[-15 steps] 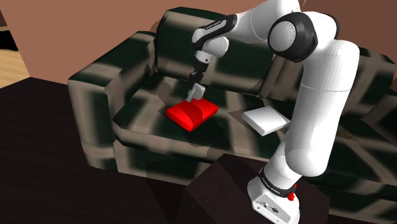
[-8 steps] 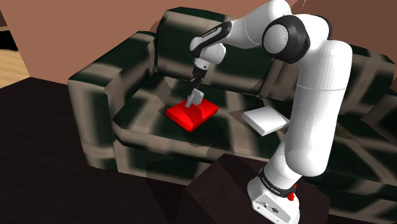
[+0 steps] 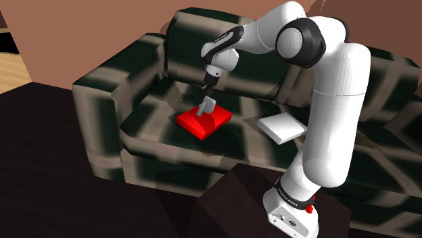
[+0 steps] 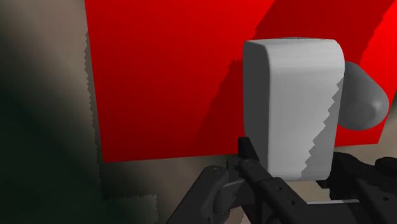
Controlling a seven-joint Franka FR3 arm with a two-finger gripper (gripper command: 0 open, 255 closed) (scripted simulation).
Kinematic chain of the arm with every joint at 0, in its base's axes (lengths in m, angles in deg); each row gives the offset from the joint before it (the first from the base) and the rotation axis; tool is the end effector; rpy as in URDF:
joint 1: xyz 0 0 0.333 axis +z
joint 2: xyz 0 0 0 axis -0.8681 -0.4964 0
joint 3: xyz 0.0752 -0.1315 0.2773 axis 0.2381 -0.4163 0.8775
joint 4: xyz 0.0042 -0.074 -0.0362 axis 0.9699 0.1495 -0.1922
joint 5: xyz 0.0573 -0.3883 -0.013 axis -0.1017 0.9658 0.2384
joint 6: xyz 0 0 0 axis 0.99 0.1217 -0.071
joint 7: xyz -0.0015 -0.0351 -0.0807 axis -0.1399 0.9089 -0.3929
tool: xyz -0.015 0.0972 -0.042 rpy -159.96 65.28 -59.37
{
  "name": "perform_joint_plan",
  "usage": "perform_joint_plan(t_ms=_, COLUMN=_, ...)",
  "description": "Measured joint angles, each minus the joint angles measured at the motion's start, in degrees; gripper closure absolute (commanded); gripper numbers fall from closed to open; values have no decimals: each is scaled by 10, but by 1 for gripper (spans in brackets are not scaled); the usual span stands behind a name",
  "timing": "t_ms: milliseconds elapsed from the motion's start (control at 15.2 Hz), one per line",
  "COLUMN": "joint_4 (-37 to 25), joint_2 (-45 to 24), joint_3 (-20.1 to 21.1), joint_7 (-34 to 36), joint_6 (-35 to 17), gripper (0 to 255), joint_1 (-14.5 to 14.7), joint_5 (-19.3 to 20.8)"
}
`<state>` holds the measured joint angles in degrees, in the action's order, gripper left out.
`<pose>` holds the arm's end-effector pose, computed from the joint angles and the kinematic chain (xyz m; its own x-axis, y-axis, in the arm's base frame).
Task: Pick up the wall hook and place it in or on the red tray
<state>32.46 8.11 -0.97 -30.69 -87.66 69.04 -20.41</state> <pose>0.5985 -0.1378 0.3176 0.9723 0.2111 0.1003 0.2286 -0.9481 -0.2208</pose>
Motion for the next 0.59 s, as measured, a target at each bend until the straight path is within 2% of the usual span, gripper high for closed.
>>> perform_joint_plan(t_ms=66, joint_4=-1, joint_2=-1, joint_3=0, joint_7=0, joint_6=0, gripper=255, joint_1=0, joint_5=0)
perform_joint_plan(t_ms=132, joint_4=-1, joint_2=-1, joint_3=0, joint_7=0, joint_6=1, gripper=0, joint_1=0, joint_5=0)
perform_joint_plan(t_ms=594, joint_4=0, joint_2=3, joint_3=-2, joint_7=3, joint_6=6, gripper=0, joint_1=1, joint_5=4)
